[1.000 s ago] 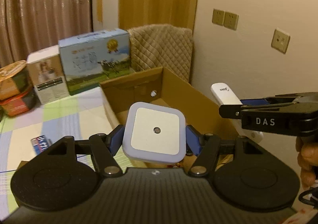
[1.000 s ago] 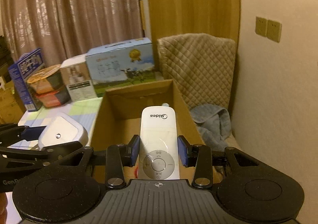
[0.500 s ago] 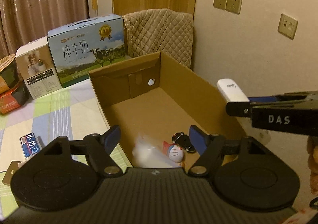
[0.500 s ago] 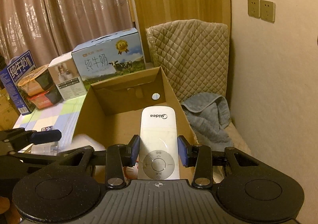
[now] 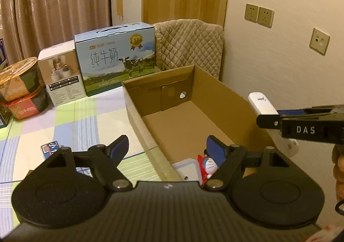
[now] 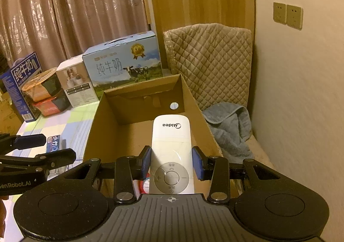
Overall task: Organize rigid objects
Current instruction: 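Carry the night light and remote with both grippers into the cardboard box, then open both grippers to drop the night light and remote in the box, then withdraw both grippers from the box and move the right gripper over the white plug, then close the right gripper on the white three-pin plug, then grasp the green-and-white spool with the left gripper while the right gripper holds the plug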
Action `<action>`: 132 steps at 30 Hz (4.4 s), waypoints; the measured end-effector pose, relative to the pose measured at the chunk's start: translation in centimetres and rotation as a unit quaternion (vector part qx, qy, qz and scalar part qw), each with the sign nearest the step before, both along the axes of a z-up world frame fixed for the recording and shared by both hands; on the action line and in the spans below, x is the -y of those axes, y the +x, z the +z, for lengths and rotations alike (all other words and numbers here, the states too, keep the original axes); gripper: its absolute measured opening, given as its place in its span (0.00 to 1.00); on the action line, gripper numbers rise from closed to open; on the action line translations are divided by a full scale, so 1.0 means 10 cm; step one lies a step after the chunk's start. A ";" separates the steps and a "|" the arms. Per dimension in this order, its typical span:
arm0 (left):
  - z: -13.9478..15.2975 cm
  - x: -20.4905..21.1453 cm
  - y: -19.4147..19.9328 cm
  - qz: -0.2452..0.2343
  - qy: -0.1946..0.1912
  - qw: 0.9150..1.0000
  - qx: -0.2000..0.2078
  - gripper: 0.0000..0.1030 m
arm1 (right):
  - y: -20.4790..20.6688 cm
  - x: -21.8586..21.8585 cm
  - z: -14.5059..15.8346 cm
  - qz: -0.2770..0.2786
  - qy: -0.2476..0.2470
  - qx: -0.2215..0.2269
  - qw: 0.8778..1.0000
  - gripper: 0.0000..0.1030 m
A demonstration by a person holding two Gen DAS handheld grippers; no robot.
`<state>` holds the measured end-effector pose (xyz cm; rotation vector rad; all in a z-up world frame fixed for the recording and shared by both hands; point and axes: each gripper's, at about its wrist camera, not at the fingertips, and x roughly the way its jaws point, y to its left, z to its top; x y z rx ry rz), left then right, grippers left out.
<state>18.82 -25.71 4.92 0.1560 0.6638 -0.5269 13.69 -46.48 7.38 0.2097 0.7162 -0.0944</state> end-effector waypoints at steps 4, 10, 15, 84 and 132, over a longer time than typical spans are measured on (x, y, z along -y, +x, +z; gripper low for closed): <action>0.01 -0.07 -0.01 0.002 -0.004 1.000 0.000 0.74 | 0.03 -0.05 -0.02 0.003 -0.001 -0.001 1.000 0.36; -0.01 -0.14 -0.01 0.006 -0.004 1.000 -0.002 0.74 | 0.06 -0.07 -0.10 0.001 0.001 -0.004 1.000 0.36; -0.02 -0.20 -0.03 0.011 -0.003 1.000 0.002 0.78 | 0.04 0.00 -0.03 -0.009 0.024 0.029 0.999 0.47; -1.03 -2.98 0.20 0.184 0.048 0.980 -0.054 0.99 | 0.14 -2.78 -1.48 0.184 0.008 -0.022 0.983 0.76; -1.36 -2.78 0.49 0.117 0.055 0.988 -0.087 0.99 | 0.49 -2.87 -1.55 0.170 -0.024 -0.031 0.985 0.44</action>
